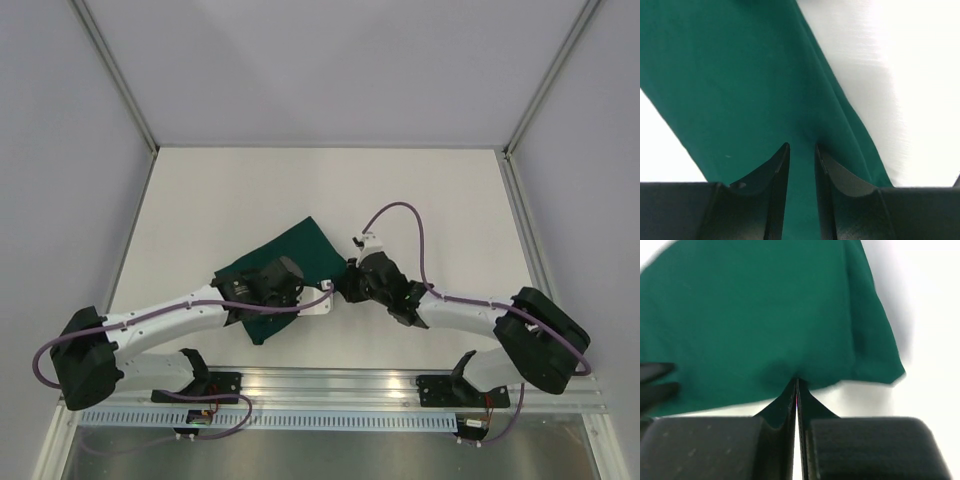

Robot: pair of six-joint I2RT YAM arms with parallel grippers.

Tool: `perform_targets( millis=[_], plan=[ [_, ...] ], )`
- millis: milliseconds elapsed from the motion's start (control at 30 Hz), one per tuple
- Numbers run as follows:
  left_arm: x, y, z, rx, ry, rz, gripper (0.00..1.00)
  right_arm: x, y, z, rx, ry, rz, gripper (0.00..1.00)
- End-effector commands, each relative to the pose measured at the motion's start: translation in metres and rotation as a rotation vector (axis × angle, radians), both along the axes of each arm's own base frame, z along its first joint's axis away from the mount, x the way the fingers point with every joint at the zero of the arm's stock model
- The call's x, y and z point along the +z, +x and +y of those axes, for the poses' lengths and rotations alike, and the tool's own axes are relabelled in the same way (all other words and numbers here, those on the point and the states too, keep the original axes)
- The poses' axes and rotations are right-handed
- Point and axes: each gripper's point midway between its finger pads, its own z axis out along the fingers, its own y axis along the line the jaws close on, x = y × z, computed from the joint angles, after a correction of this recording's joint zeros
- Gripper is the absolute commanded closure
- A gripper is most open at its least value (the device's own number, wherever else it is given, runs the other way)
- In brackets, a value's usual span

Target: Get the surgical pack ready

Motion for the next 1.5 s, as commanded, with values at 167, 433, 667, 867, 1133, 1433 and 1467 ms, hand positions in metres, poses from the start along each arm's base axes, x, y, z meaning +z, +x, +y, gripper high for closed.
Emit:
perform_targets(
  millis=[167,433,667,867,1133,1433,1467],
  plan=[
    [-0.025,-0.035,0.001,-0.107,-0.022,0.137,0.66,-0.017,-0.005,-0.019,-0.049,-0.009,0.012,0.98],
    [0.021,-0.026,0.0,-0.1,-0.114,0.025,0.57,0.04,0.005,-0.047,-0.047,-0.056,-0.05,0.73],
    [0.056,0.012,0.02,0.041,-0.128,-0.23,0.46,0.078,0.028,-0.031,0.15,-0.142,-0.072,0.28],
    [0.049,0.049,0.095,0.446,0.016,-0.215,0.48,0.07,0.081,-0.005,0.255,-0.115,-0.035,0.28],
    [0.055,0.052,0.155,0.727,-0.083,-0.197,0.45,0.019,0.106,0.022,0.365,-0.104,0.061,0.27],
    [0.032,0.037,0.18,0.806,-0.048,-0.202,0.44,-0.02,0.096,0.027,0.412,-0.069,0.157,0.51],
    [0.033,0.037,0.182,0.814,-0.045,-0.212,0.44,-0.019,0.094,0.027,0.405,-0.053,0.166,0.62]
  ],
)
